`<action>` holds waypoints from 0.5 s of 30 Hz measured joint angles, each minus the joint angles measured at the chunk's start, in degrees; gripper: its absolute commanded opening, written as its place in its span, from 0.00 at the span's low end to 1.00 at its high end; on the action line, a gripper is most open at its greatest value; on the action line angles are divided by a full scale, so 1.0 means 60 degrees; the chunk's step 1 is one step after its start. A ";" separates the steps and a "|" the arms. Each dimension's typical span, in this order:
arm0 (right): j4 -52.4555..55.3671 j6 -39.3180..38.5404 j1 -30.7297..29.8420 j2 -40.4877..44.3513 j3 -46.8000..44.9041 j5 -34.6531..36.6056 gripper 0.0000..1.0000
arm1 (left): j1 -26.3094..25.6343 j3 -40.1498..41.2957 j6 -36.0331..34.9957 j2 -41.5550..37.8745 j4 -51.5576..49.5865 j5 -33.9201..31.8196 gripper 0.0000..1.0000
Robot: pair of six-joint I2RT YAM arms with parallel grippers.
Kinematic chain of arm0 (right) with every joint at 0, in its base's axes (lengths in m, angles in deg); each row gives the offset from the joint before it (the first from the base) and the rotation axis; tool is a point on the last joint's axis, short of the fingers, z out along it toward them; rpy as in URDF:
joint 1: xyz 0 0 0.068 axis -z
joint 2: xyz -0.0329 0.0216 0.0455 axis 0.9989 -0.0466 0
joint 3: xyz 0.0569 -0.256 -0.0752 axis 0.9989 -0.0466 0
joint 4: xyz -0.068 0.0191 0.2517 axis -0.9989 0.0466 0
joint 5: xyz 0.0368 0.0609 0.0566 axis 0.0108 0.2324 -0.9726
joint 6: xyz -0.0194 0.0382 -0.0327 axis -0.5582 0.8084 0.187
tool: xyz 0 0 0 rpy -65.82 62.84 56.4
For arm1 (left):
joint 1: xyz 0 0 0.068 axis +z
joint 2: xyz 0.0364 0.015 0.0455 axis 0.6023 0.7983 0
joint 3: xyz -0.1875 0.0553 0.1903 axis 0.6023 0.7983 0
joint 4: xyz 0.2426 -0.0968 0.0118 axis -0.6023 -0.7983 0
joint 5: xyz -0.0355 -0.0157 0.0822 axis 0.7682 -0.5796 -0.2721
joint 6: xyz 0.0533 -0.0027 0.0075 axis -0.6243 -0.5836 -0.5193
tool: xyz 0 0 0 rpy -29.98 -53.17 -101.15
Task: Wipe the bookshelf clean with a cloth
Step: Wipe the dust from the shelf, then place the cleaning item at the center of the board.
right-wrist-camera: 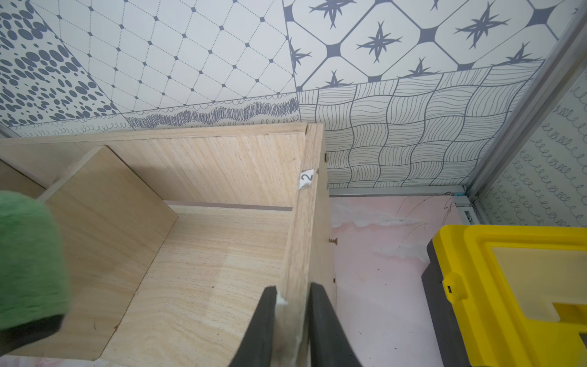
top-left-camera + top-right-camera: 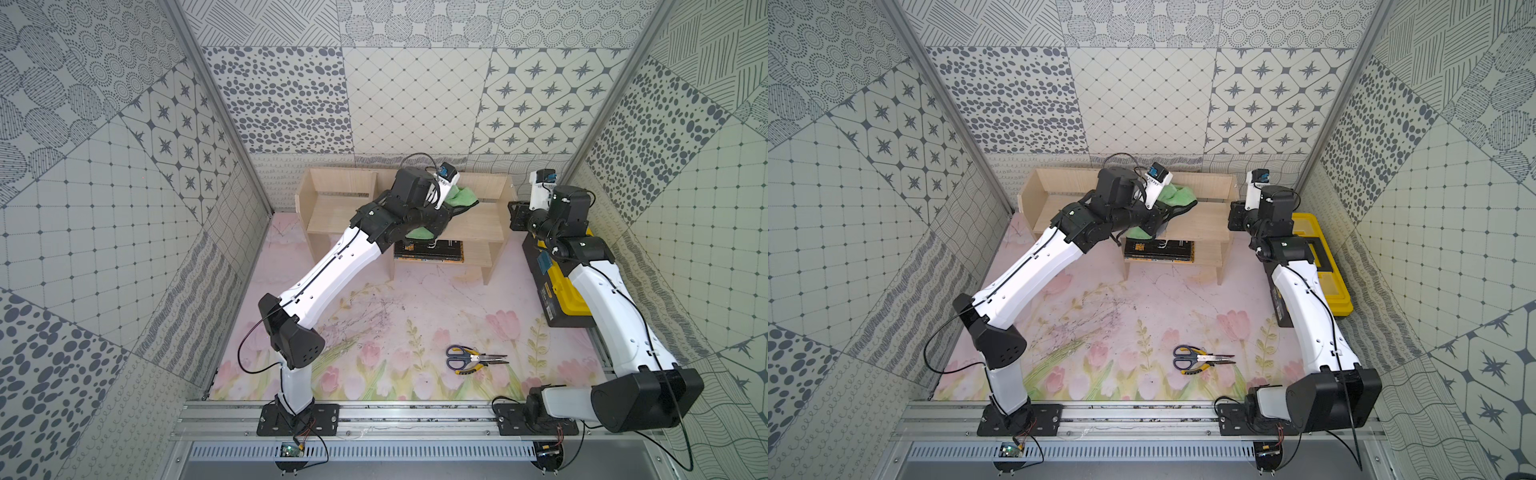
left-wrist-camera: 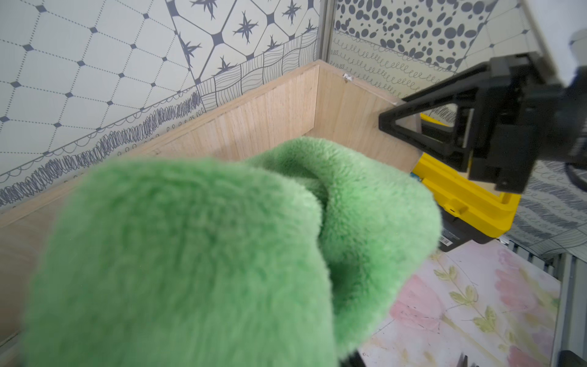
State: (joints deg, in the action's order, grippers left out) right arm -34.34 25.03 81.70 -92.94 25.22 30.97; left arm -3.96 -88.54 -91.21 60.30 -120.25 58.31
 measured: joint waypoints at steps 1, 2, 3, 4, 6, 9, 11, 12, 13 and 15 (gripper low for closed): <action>0.0066 -0.0004 -0.0025 0.0044 0.0000 0.0066 0.21 | 0.0015 0.0240 0.0025 -0.0299 0.0080 0.0146 0.00; 0.0124 0.0007 -0.0044 0.0080 -0.0007 0.0127 0.32 | 0.0025 0.0503 0.0051 -0.0568 0.0175 0.0313 0.00; 0.0186 0.0055 -0.0058 0.0149 -0.0026 0.0036 0.43 | 0.0033 0.0769 0.0080 -0.0925 0.0219 0.0484 0.00; 0.0215 -0.0025 -0.0069 0.0255 -0.0044 -0.0087 0.49 | 0.0040 0.0980 0.0102 -0.1169 0.0284 0.0616 0.00; 0.0248 -0.0120 -0.0219 0.0670 -0.0047 -0.0240 0.66 | 0.0044 0.1475 0.0149 -0.1701 0.0430 0.0903 0.00; 0.0182 -0.0299 -0.0499 0.1341 -0.0047 -0.0208 0.75 | 0.0084 0.2346 0.0219 -0.2473 0.0670 0.1275 0.00; 0.0164 -0.0401 -0.0688 0.1643 -0.0044 -0.0087 0.77 | 0.0142 0.2940 0.0270 -0.2969 0.0783 0.1468 0.00; 0.0193 -0.0484 -0.0922 0.1774 -0.0029 0.0076 0.78 | 0.0175 0.3304 0.0288 -0.3220 0.0943 0.1559 0.00; 0.0262 -0.0601 -0.1147 0.1832 0.0007 0.0331 0.78 | 0.0237 0.3781 0.0328 -0.3555 0.1005 0.1690 0.00; 0.0514 -0.1064 -0.2350 0.1861 0.0197 0.1195 0.79 | 0.0339 0.4568 0.0455 -0.4113 0.1158 0.1989 0.00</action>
State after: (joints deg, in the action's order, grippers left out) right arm -31.26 18.65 67.61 -81.77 26.40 38.14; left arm -1.93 -61.13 -88.47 35.62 -113.30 70.25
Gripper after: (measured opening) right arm 0.785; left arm 0.145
